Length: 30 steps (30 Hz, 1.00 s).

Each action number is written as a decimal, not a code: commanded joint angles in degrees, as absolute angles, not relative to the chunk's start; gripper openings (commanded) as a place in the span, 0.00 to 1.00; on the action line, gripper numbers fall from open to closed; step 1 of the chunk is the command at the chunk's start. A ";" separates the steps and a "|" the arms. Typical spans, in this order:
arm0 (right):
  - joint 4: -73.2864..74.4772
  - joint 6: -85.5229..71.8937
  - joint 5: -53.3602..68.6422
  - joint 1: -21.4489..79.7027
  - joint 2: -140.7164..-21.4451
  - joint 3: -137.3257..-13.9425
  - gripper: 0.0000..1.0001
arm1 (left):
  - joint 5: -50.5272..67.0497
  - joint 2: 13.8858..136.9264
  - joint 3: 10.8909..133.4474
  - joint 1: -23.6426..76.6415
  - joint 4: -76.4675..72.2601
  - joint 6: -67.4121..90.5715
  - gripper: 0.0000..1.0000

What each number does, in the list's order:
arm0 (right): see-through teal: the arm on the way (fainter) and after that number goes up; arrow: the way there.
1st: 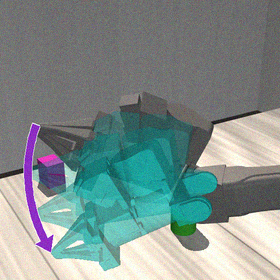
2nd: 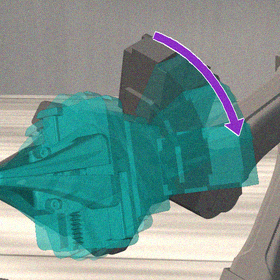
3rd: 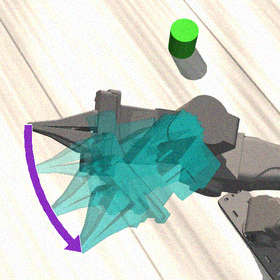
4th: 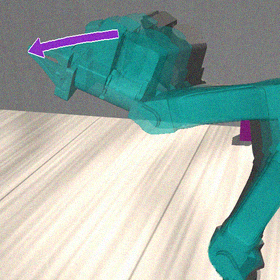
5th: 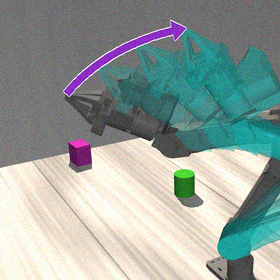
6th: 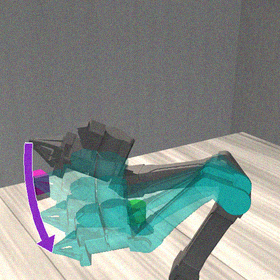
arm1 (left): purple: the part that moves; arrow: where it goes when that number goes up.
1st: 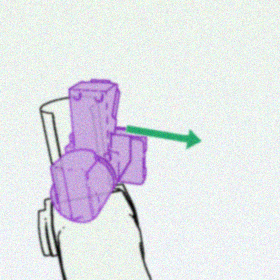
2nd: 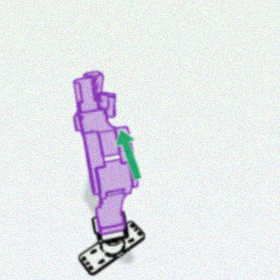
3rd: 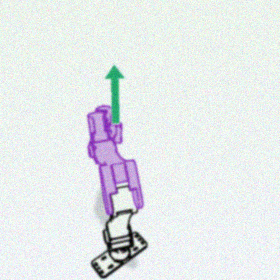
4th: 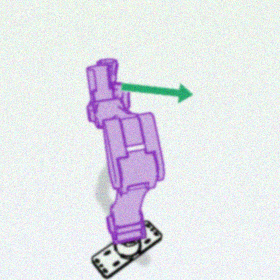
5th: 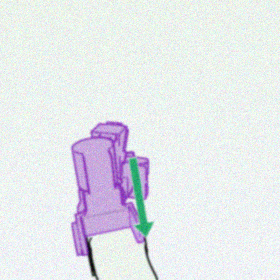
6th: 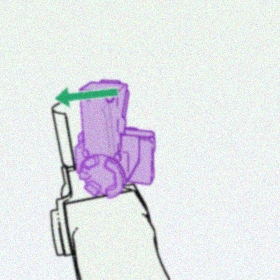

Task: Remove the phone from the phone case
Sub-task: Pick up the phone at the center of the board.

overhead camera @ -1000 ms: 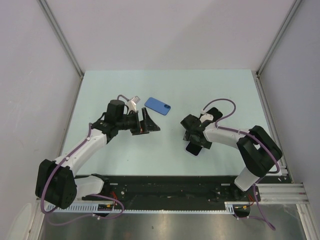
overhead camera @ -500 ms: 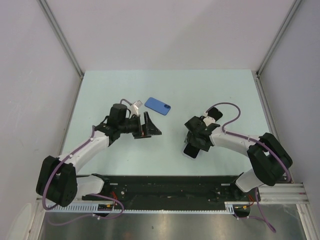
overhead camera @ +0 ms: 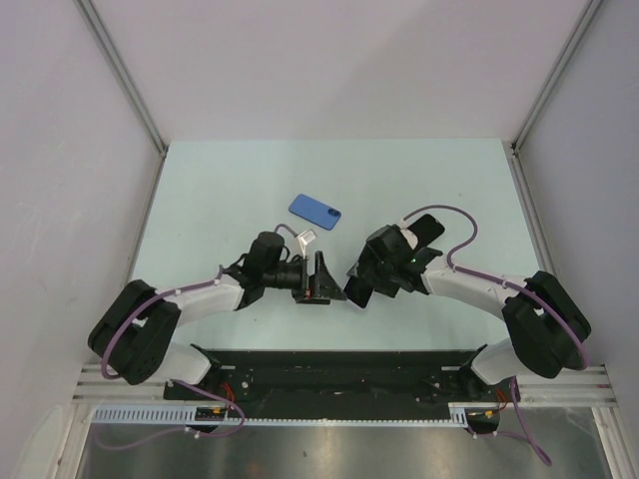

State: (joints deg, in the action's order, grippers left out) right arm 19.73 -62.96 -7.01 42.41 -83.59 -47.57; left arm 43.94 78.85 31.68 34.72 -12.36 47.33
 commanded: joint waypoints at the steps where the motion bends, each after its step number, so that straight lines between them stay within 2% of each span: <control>1: 13.36 -65.21 -4.40 42.63 -82.45 -48.25 0.47 | 46.67 82.43 30.32 35.68 -26.18 53.69 0.98; 8: 14.15 -65.22 -5.36 43.07 -79.98 -48.25 0.46 | 44.83 86.83 32.69 36.04 -28.30 55.02 0.89; 16: 13.54 -66.36 -6.32 45.09 -79.54 -48.25 0.46 | 42.10 90.70 35.77 37.35 -27.77 55.37 0.70; 19: 13.89 -66.71 -6.77 45.88 -79.72 -48.25 0.46 | 41.49 91.75 36.12 37.44 -28.56 56.16 0.60; 22: 14.15 -66.80 -7.20 46.41 -79.54 -48.25 0.47 | 41.31 92.20 36.47 37.35 -28.83 56.43 0.44; 23: 14.50 -66.71 -7.29 46.58 -79.37 -48.25 0.48 | 41.22 92.28 36.47 37.35 -28.74 56.43 0.31; 25: 15.03 -66.27 -7.29 46.50 -78.84 -48.25 0.60 | 41.13 92.02 36.65 37.44 -28.48 56.43 0.15; 26: 15.73 -66.01 -7.29 46.32 -78.49 -48.16 0.70 | 41.31 91.67 36.65 37.35 -28.30 56.43 0.00; 27: 16.17 -65.74 -7.21 46.06 -77.44 -48.25 0.88 | 41.40 91.32 36.65 37.27 -27.60 56.25 0.00; 29: 17.92 -64.26 -7.03 44.65 -75.95 -48.25 0.99 | 41.57 89.49 36.39 37.27 -27.07 55.90 0.00; 30: 18.54 -63.64 -7.21 44.04 -74.28 -48.25 1.00 | 41.66 88.52 36.21 37.09 -26.90 55.81 0.00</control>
State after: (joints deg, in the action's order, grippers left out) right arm 18.17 -65.58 -6.66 45.54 -79.83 -47.57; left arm 40.64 92.25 34.61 37.10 -24.95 56.47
